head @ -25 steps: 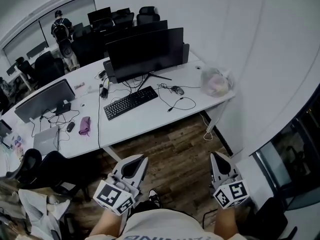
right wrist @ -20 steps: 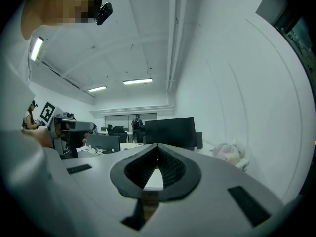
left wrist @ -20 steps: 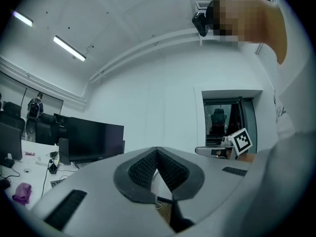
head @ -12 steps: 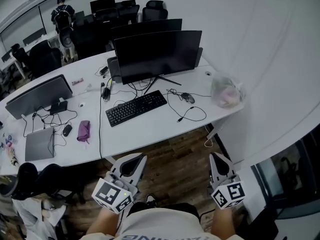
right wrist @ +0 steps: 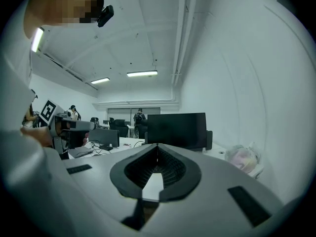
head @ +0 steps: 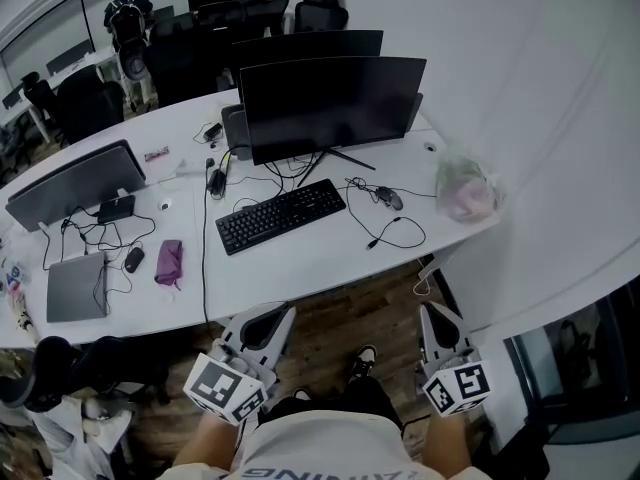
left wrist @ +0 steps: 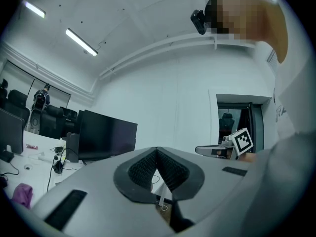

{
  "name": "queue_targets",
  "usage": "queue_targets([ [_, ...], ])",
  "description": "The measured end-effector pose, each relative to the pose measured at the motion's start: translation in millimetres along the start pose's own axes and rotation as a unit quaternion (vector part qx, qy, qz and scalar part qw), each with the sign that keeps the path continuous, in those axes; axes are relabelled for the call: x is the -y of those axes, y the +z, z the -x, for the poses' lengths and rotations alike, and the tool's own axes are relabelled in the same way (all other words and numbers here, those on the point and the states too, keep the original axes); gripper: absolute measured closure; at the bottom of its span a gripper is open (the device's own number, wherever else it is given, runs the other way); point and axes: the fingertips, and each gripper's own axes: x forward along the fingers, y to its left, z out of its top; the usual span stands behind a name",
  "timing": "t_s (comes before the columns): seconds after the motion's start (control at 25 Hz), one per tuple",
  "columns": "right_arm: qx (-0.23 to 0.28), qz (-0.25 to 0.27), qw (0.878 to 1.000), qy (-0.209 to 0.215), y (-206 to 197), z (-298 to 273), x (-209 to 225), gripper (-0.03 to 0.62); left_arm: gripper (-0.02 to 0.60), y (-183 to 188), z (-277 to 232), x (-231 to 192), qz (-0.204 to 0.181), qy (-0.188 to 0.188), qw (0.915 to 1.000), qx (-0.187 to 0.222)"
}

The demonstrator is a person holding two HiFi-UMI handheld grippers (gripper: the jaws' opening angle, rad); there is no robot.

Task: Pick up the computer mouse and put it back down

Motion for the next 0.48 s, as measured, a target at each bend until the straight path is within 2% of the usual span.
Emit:
queue_targets([
  [0.48, 0.015, 0.008, 0.999, 0.033, 13, -85, 36, 0.574, 0.577, 9, -57, -48, -0.010, 0.025, 0.9996, 0.005],
])
